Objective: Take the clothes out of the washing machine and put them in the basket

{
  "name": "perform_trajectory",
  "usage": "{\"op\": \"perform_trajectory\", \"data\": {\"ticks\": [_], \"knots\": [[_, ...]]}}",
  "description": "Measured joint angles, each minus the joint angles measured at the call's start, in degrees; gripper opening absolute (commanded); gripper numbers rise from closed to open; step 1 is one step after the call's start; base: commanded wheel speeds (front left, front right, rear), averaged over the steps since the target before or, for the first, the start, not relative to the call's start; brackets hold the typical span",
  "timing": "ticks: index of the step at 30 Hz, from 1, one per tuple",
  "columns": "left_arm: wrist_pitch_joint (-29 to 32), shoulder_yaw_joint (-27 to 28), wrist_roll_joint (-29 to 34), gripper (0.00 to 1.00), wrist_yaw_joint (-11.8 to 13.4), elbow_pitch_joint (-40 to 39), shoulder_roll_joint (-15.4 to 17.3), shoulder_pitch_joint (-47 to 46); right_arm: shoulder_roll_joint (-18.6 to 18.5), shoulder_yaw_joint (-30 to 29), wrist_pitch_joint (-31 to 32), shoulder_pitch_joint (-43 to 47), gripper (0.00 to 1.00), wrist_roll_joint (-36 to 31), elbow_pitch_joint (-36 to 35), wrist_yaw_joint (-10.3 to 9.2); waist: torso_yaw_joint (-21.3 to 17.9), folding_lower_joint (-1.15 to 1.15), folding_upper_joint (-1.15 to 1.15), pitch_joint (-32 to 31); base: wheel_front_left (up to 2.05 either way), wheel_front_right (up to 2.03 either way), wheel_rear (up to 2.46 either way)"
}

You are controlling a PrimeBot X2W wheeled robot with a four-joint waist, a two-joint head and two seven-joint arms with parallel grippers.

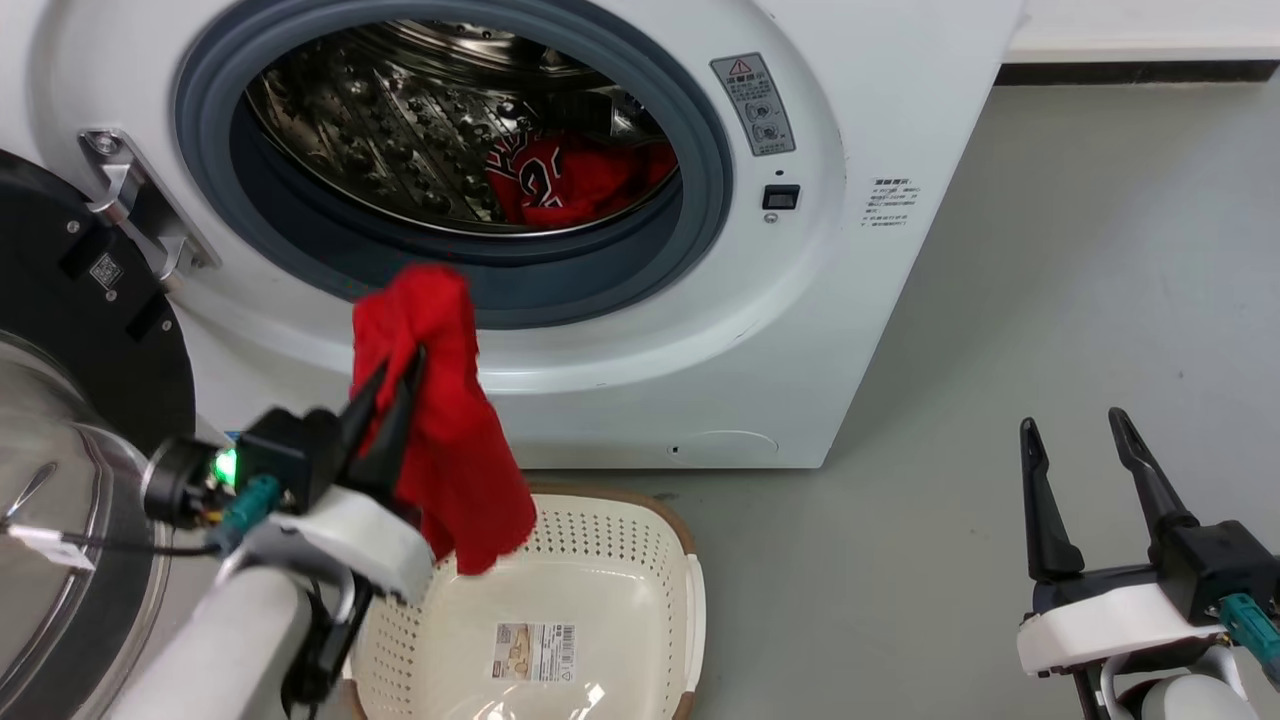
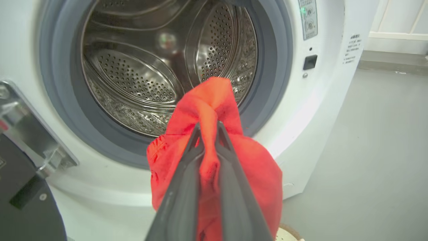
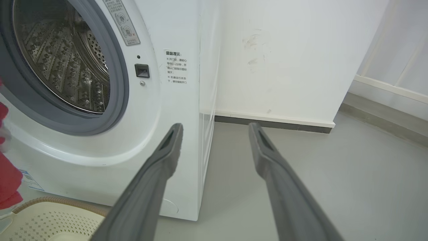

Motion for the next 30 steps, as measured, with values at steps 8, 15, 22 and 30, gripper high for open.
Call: {"op": "perform_trajectory", "data": {"ticks": [8, 15, 22, 30], "knots": [[1.38, -2.5, -1.48, 0.0, -0.9, 5.87, -0.78, 4.77, 0.01, 0.37, -0.01, -0.57, 1.0, -0.18, -0.88, 0.0, 0.06, 0.01, 0.0, 3.9, 0.0, 0.0, 0.0], [0.71, -3.59, -2.78, 0.0, -3.58, 21.62, -5.66, 1.14, -0.01, 0.03, 0.0, -3.24, 1.0, -0.6, -1.91, 0.0, -0.53, 0.02, 0.0, 10.09, 0.0, 0.0, 0.0], [-0.63, -3.16, -2.81, 0.0, -5.7, 36.09, -9.57, -6.62, 0.0, -1.07, -0.01, -5.82, 1.0, -1.21, -3.64, 0.0, -1.68, 0.02, 0.0, 17.79, 0.0, 0.0, 0.0], [-1.2, -2.03, -2.77, 0.0, -7.91, 49.53, -12.27, -14.7, 0.0, -1.59, -0.01, -7.95, 1.0, -1.57, -6.04, 0.0, -3.01, 0.02, 0.0, 26.63, 0.0, 0.0, 0.0]]}}
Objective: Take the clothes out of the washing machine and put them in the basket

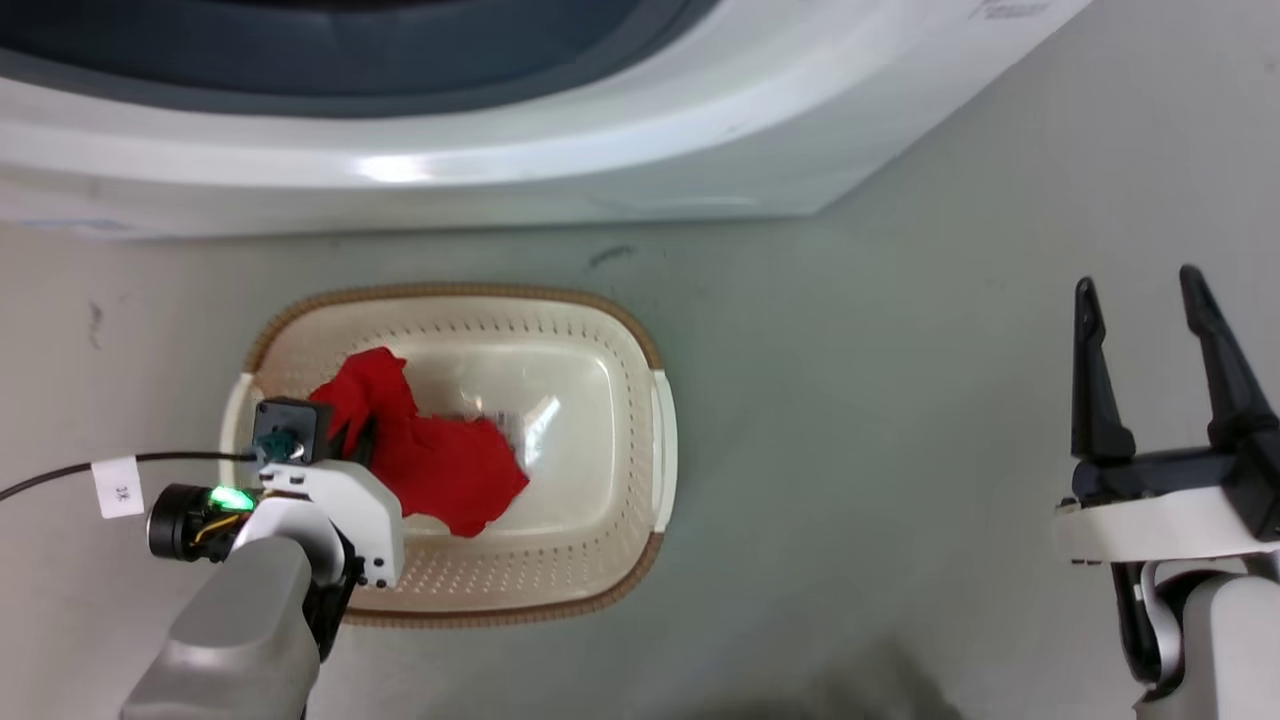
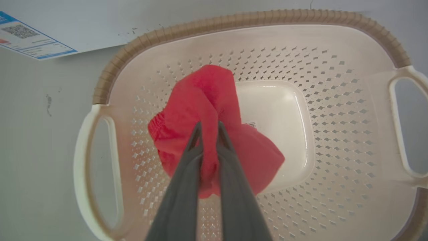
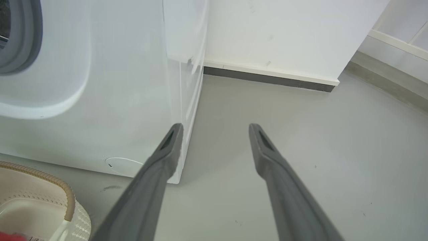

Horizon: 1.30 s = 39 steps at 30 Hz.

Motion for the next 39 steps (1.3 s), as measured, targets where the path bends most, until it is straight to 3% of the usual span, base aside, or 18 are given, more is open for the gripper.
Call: {"op": "perform_trajectory", "data": {"ticks": [7, 17, 18, 19, 20, 27, 39], "knots": [[-0.11, -0.14, 1.15, 0.0, -1.43, 5.02, -0.98, -4.57, -0.01, -0.25, 0.01, -1.19, 1.0, 0.04, -2.75, 0.0, -1.1, 0.0, 0.0, 6.55, 0.0, 0.0, 0.0], [-0.18, 0.89, 2.47, 0.0, -1.47, 6.86, -2.14, -6.41, -0.01, -0.68, 0.01, -1.85, 1.0, 0.01, -4.53, 0.0, -1.8, 0.0, 0.0, 12.0, 0.0, 0.0, 0.0], [-0.18, 0.99, 2.47, 0.3, -1.46, 7.11, -2.35, -6.42, -0.01, -0.74, 0.01, -1.85, 1.0, -0.03, -4.49, 0.01, -1.74, 0.0, 0.0, 11.95, 0.0, 0.0, 0.0], [-0.19, 1.03, 2.56, 0.95, -1.38, 7.32, -2.49, -6.42, 0.0, -0.79, 0.01, -1.85, 1.0, -0.07, -4.37, 0.0, -1.67, 0.0, 0.0, 11.79, 0.0, 0.0, 0.0], [-0.19, 1.08, 2.85, 1.0, -1.27, 7.53, -2.65, -6.42, -0.01, -0.8, 0.01, -1.86, 1.0, -0.15, -4.14, 0.0, -1.59, 0.0, 0.0, 11.54, 0.0, 0.0, 0.0], [-0.19, 2.53, 3.58, 1.0, -1.19, 4.86, -3.45, -5.1, -0.01, -0.48, 0.01, -2.11, 1.0, -0.47, -2.96, 0.0, -0.93, -0.01, 0.0, 8.07, 0.0, 0.0, 0.0], [-0.19, 8.0, 8.58, 1.0, -1.48, -7.78, -3.03, 2.97, 0.0, -0.14, 0.01, -1.57, 1.0, -0.19, 0.78, 0.0, 0.39, -0.01, 0.0, -2.55, 0.0, 0.0, 0.0]]}}
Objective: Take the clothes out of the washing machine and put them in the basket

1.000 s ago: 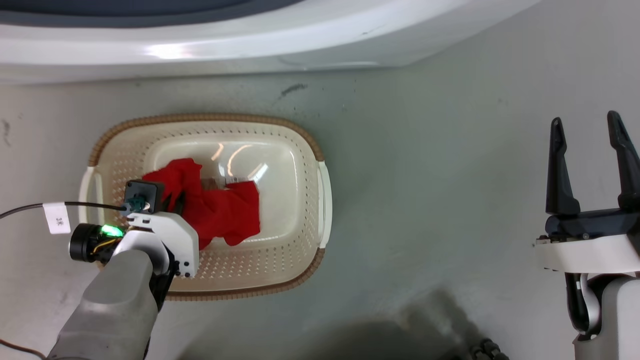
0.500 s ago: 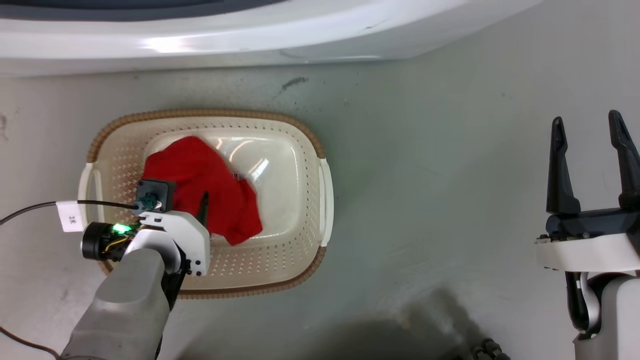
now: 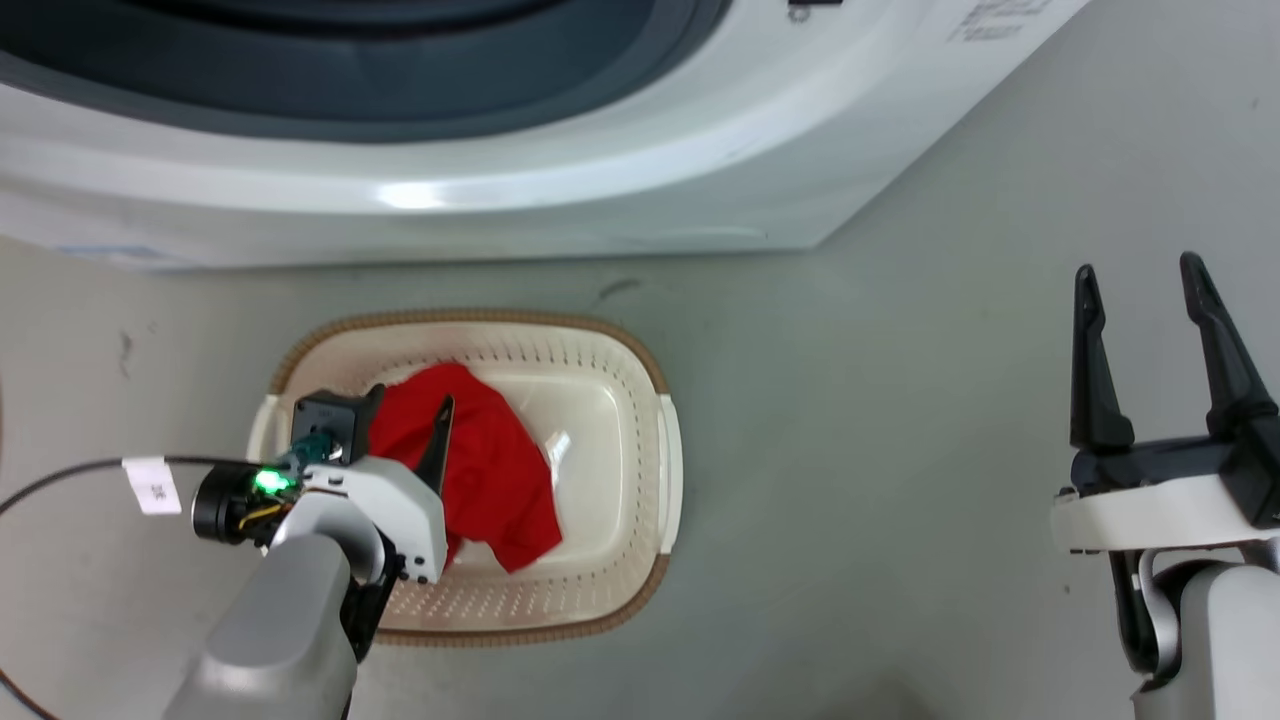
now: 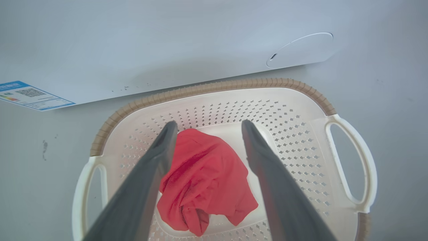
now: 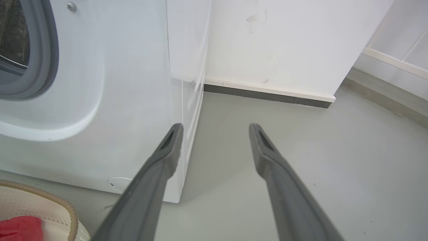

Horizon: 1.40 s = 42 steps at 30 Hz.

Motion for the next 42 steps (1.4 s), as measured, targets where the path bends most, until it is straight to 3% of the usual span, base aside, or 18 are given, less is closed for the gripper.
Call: {"op": "perform_trajectory", "data": {"ticks": [14, 24, 31, 42], "knots": [[0.0, 9.56, 7.86, 1.0, -0.54, -19.58, -0.01, 13.18, 0.0, 0.64, -0.01, 3.96, 1.0, 1.26, 2.93, 0.0, 1.4, -0.01, 0.0, -12.4, 0.0, 0.0, 0.0], [0.0, 13.35, 11.01, 1.0, -2.29, -29.1, 1.72, 14.69, 0.0, 1.72, -0.01, 5.09, 1.0, 3.33, 3.67, 0.0, -1.37, -0.01, 0.0, -15.12, 0.0, 0.0, 0.0], [1.96, 12.02, 10.47, 1.0, -3.09, -27.92, 6.14, 6.31, -0.01, 2.6, 0.0, 5.1, 1.0, 4.71, 3.55, 0.0, -4.81, -0.01, 0.0, -13.34, 0.0, 0.0, 0.0], [20.76, 4.19, 3.97, 1.0, -3.37, -21.13, 16.53, -19.85, -0.02, 4.36, 0.0, 2.96, 1.0, 8.24, 2.12, 0.0, -10.07, 0.0, 0.0, -3.77, 0.0, 0.0, 0.0]]}}
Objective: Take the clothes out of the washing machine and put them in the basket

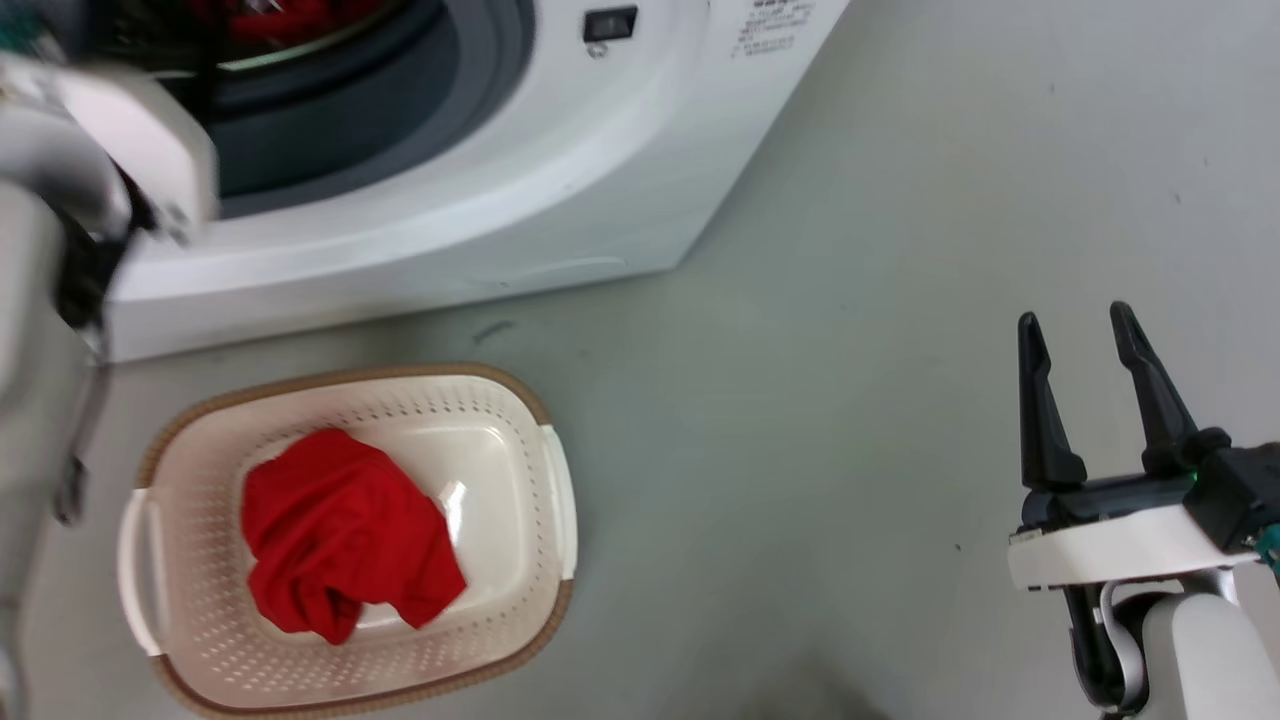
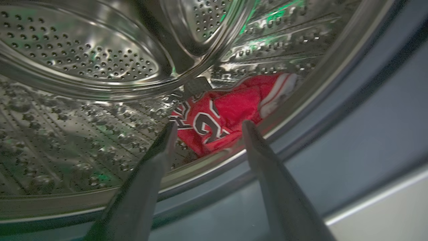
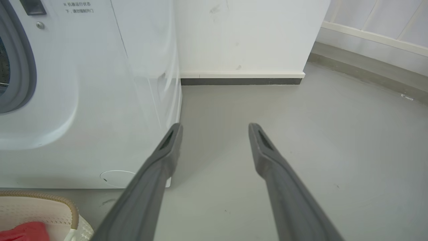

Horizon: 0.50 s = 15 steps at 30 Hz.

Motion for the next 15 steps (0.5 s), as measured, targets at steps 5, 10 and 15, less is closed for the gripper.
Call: {"op": "perform_trajectory", "data": {"ticks": [5, 10, 15], "knots": [[10.03, -3.57, -3.76, 1.0, 0.01, 5.27, 3.96, -13.77, -0.03, 1.3, -0.01, -1.74, 1.0, 2.41, -0.36, 0.0, -2.79, 0.0, 0.0, 5.64, 0.0, 0.0, 0.0], [17.12, -6.33, -6.23, 1.0, 0.01, 9.64, 6.44, -24.8, -0.04, 3.05, 0.0, -2.25, 1.0, 4.43, -0.81, 0.0, -6.07, 0.0, 0.0, 10.58, 0.0, 0.0, 0.0], [22.47, -7.02, -7.39, 1.0, 0.01, 14.64, 7.26, -32.23, -0.03, 5.12, 0.0, -2.78, 1.0, 6.16, -1.66, 0.0, -9.13, 0.01, 0.0, 14.67, 0.0, 0.0, 0.0]]}}
